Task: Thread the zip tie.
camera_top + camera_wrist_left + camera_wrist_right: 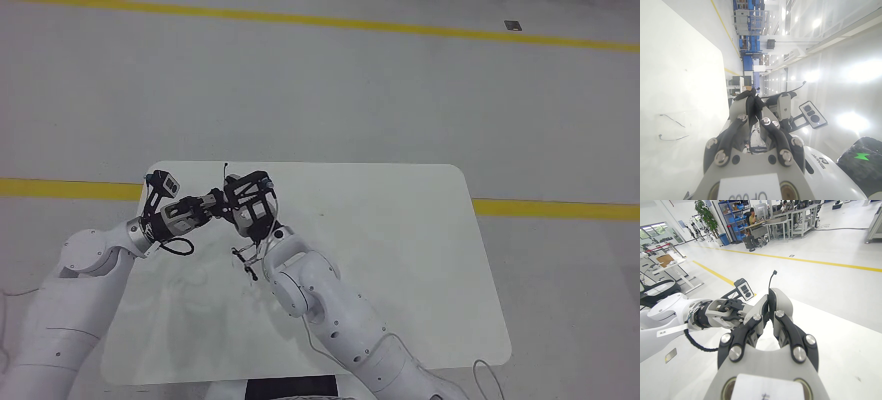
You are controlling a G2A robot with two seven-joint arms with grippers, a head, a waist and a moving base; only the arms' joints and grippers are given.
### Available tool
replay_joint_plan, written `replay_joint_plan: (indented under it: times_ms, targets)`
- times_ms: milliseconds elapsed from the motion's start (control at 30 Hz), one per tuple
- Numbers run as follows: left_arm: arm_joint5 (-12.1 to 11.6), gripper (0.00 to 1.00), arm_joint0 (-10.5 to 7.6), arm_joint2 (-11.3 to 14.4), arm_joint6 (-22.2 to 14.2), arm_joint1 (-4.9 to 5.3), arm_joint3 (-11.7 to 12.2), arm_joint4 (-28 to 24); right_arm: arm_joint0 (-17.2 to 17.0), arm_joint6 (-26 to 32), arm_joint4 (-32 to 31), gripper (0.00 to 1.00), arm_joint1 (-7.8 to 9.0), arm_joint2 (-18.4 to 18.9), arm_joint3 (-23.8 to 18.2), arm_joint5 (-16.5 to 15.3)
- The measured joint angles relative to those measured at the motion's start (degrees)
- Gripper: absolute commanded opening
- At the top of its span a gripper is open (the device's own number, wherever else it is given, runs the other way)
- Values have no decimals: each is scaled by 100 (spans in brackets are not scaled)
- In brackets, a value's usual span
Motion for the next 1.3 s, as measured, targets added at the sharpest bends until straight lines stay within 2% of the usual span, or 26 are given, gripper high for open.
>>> replay_joint_plan:
  times_ms: [1300]
  targets:
    - [0, 0, 0, 0, 0, 0, 0, 0, -162, 302, -339, 0, -43, 13, 49, -20]
